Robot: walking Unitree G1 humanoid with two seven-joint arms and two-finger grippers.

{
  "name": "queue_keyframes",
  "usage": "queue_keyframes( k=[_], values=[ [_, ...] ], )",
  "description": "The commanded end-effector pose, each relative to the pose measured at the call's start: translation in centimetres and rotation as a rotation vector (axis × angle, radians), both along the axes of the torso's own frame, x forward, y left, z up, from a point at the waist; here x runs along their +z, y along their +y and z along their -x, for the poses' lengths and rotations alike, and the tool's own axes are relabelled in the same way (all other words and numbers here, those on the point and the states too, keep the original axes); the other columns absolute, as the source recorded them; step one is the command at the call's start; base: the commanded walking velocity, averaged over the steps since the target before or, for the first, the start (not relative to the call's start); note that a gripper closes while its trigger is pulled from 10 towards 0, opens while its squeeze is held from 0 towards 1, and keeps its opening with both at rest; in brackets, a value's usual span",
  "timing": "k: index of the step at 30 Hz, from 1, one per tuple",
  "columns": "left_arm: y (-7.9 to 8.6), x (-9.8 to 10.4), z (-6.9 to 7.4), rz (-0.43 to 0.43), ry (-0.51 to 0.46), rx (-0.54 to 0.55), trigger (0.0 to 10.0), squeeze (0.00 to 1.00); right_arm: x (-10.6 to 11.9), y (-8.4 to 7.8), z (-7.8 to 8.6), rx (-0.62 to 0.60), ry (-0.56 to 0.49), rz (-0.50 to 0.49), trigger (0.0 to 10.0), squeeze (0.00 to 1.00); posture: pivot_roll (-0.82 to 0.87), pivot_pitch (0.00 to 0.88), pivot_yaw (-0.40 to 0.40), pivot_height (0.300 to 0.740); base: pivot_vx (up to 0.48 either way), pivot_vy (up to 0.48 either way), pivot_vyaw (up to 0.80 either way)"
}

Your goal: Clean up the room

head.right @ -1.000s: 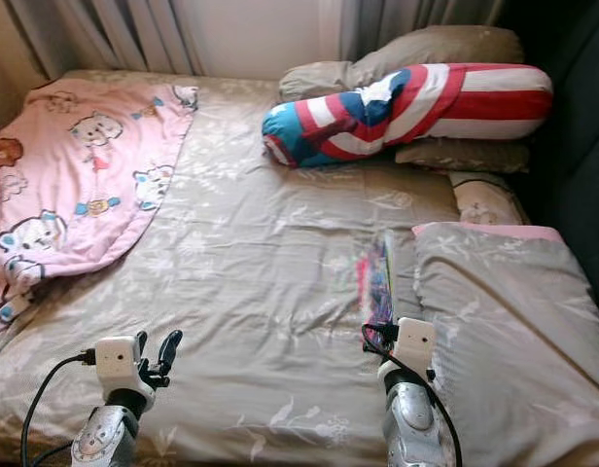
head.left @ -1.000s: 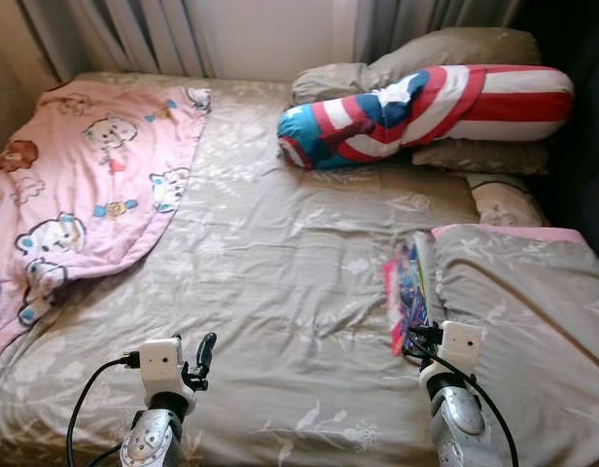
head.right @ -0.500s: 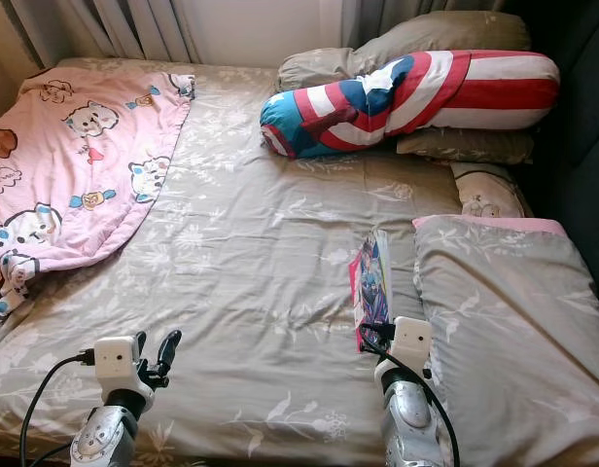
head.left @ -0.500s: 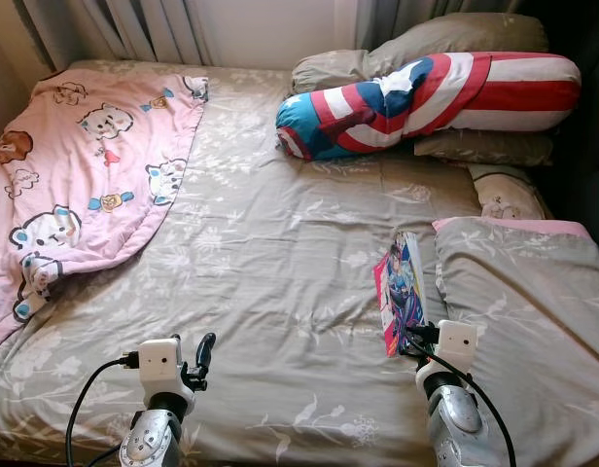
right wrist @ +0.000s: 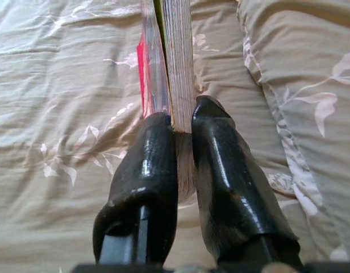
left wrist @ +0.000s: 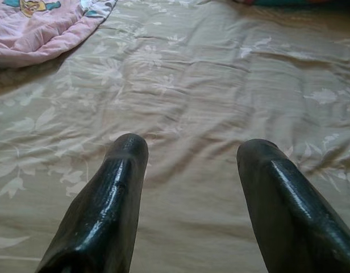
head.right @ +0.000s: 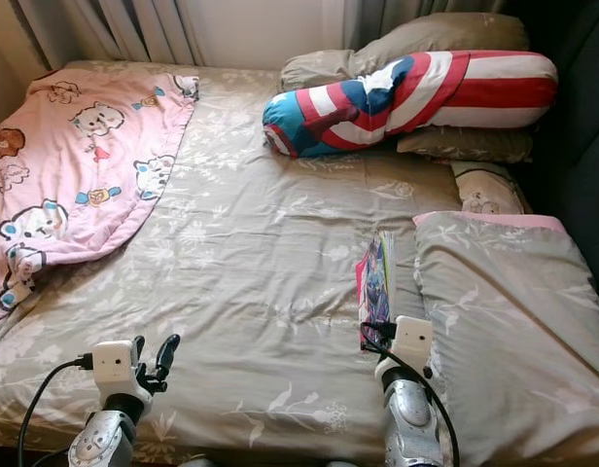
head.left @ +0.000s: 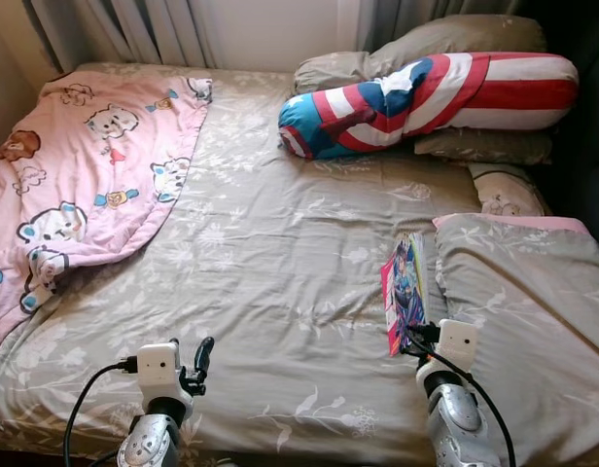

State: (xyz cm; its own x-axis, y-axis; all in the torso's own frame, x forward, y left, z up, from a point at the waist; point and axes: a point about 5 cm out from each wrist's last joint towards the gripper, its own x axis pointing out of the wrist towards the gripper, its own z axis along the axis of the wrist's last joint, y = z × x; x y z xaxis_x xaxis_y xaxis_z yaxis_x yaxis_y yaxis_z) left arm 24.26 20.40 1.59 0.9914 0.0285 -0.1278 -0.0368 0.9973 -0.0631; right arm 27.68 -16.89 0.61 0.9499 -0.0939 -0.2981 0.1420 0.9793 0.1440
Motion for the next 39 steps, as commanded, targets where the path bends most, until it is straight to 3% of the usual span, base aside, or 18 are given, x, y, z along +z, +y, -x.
queue_keyframes(
  k=[1,30,39],
  values=[
    [0.1,-0.1,0.2,-0.011,0.016,-0.007,10.0,0.00,0.3,-0.2,-0.1,-0.015,-0.026,-0.004,10.0,0.00,0.00,0.158,-0.025,0.671,0.000,0.000,0.00],
    [0.5,-0.1,0.3,-0.026,0.027,-0.018,10.0,0.00,-0.1,-0.4,-0.4,-0.029,0.022,-0.014,10.0,0.00,0.01,0.183,-0.003,0.663,0.000,0.000,0.00],
    [0.6,0.1,0.1,-0.030,0.026,-0.021,10.0,0.00,0.2,-0.5,-1.5,-0.024,0.046,-0.092,10.0,0.00,0.02,0.197,0.009,0.663,0.000,0.000,0.00]
  ],
)
